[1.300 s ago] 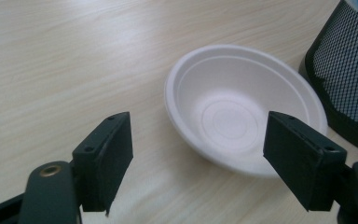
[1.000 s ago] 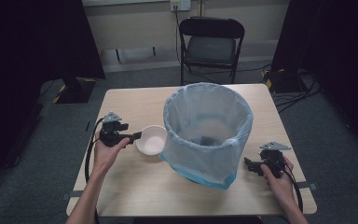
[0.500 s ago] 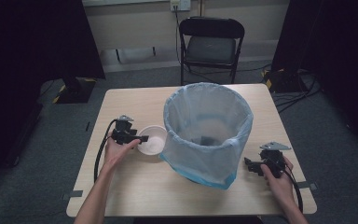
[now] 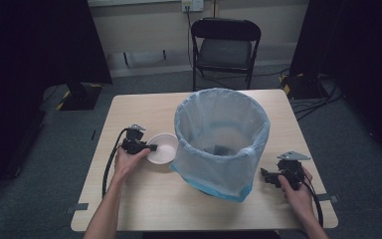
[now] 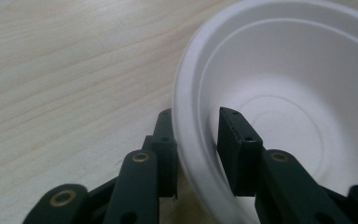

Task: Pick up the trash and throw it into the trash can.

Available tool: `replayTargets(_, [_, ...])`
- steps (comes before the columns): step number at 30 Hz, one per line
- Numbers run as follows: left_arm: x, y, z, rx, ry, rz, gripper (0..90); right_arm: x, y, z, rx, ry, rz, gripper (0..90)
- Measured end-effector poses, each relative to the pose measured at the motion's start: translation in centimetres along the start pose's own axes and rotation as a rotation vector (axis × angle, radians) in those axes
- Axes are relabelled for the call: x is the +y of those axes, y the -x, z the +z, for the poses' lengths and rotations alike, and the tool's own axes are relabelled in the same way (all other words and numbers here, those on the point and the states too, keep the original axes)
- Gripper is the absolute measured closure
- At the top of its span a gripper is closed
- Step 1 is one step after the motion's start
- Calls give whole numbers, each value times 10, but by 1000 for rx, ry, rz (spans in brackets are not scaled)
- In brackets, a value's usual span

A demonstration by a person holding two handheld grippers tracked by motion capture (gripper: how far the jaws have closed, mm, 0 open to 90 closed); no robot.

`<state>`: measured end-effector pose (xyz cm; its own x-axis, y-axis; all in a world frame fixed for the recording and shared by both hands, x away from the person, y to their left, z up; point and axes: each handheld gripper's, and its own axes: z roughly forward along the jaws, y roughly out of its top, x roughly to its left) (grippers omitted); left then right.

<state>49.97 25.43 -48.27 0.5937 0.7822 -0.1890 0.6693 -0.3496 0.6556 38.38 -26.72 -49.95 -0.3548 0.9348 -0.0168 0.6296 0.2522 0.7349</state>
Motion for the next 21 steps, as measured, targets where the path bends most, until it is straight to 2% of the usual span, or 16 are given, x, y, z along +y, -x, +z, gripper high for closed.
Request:
replayTargets(3, [1, 2, -1, 0, 10, 8, 730, 0, 0, 0, 0, 0, 0, 120])
replayTargets(8, [6, 9, -10, -9, 84, 25, 798, 0, 0, 0, 0, 0, 0, 120])
replayTargets(9, [7, 10, -13, -9, 98, 31, 858, 0, 0, 0, 0, 0, 0, 120])
replayTargets(13, [8, 12, -20, -1, 136, 26, 863, 0, 0, 0, 0, 0, 0, 120])
replayTargets(21, [13, 16, -36, -21, 203, 24, 863, 0, 0, 0, 0, 0, 0, 120])
